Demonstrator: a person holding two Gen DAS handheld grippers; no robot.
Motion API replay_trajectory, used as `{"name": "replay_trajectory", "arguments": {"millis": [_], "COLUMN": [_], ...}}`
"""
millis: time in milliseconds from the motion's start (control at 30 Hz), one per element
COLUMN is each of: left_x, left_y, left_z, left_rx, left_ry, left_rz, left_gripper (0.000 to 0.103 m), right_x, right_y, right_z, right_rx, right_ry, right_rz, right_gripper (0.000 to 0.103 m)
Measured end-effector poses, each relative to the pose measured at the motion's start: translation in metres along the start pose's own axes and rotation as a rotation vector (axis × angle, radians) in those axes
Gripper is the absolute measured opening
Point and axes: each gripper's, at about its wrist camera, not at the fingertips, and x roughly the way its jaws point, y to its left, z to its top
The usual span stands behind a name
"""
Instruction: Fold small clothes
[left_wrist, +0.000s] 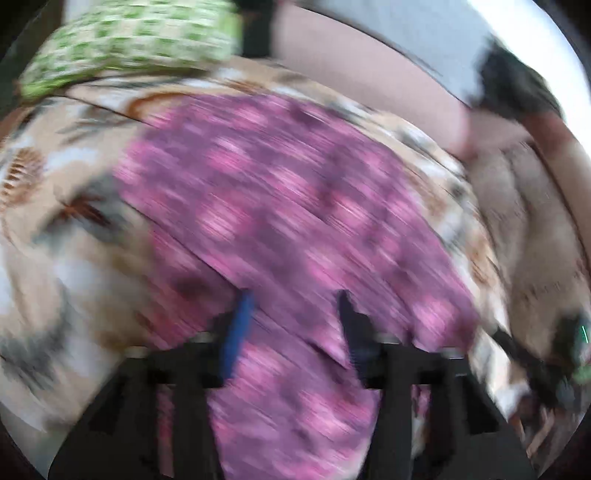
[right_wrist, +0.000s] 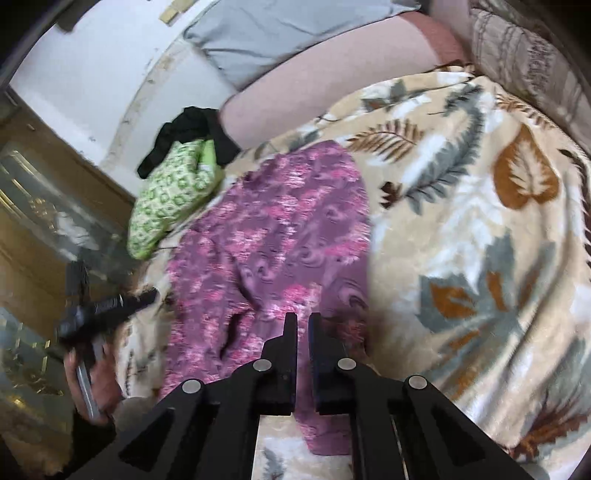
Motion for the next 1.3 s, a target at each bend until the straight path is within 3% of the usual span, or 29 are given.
{"name": "replay_trajectory", "arguments": {"millis": [67, 133, 200, 267, 367, 400, 467, 567, 667, 767, 900, 1000, 1033, 1100, 1133, 1167, 1200, 1300], "left_x": [0.005, 0.021, 0.039, 0.065, 0.091, 0.099, 0.109, 0.109, 0.101, 0.113, 0.131, 0.138, 0.139, 0.14, 0.137, 0.134, 0.13, 0.122], "left_y": [-0.026, -0.054, -0.073, -0.095, -0.119, -0.127, -0.135, -0.155, -0.165, -0.163, -0.169, -0.182, -0.186, -0.186, -0.181, -0.176, -0.168, -0.159], "left_z": [-0.027, -0.053, -0.07, -0.082, -0.092, -0.094, -0.094, -0.097, -0.102, -0.106, -0.101, -0.095, -0.093, -0.095, -0.096, -0.097, -0.099, -0.101], "left_rx": [0.01, 0.027, 0.053, 0.09, 0.155, 0.17, 0.182, 0.276, 0.321, 0.285, 0.264, 0.263, 0.264, 0.285, 0.288, 0.273, 0.247, 0.192], "left_ry": [0.028, 0.063, 0.101, 0.167, 0.228, 0.232, 0.23, 0.203, 0.229, 0.275, 0.291, 0.287, 0.282, 0.274, 0.275, 0.283, 0.303, 0.33], "left_rz": [-0.077, -0.128, -0.117, -0.123, -0.099, -0.086, -0.076, -0.06, -0.143, -0.165, -0.166, -0.135, -0.126, -0.098, -0.089, -0.097, -0.129, -0.214], "left_gripper": [0.065, 0.065, 0.065, 0.065, 0.065, 0.065, 0.066, 0.068, 0.068, 0.068, 0.068, 0.068, 0.064, 0.04, 0.035, 0.026, 0.015, 0.008], "right_x": [0.007, 0.01, 0.013, 0.016, 0.021, 0.023, 0.028, 0.036, 0.033, 0.02, 0.016, 0.024, 0.026, 0.028, 0.027, 0.025, 0.023, 0.016], "right_y": [-0.003, -0.016, -0.028, -0.034, -0.039, -0.038, -0.041, -0.046, -0.048, -0.051, -0.061, -0.075, -0.074, -0.069, -0.067, -0.064, -0.063, -0.059], "right_z": [0.003, 0.001, 0.002, 0.004, 0.008, 0.009, 0.007, 0.005, 0.005, 0.005, 0.005, 0.002, 0.003, 0.004, 0.004, 0.005, 0.005, 0.006], "right_rx": [0.003, 0.063, 0.098, 0.11, 0.128, 0.113, 0.119, 0.126, 0.118, 0.149, 0.172, 0.269, 0.267, 0.237, 0.227, 0.218, 0.212, 0.184], "right_ry": [0.017, 0.021, 0.01, -0.006, 0.013, 0.018, 0.046, 0.066, 0.058, 0.007, -0.017, 0.012, 0.019, 0.03, 0.025, 0.01, -0.001, -0.043], "right_rz": [0.001, 0.001, 0.004, 0.013, 0.044, 0.036, 0.05, 0.066, 0.081, 0.186, 0.17, 0.263, 0.253, 0.221, 0.223, 0.23, 0.231, 0.213], "right_gripper": [0.007, 0.015, 0.057, 0.071, 0.067, 0.054, 0.04, 0.033, 0.007, 0.004, 0.004, 0.006, 0.007, 0.026, 0.035, 0.054, 0.066, 0.066]}}
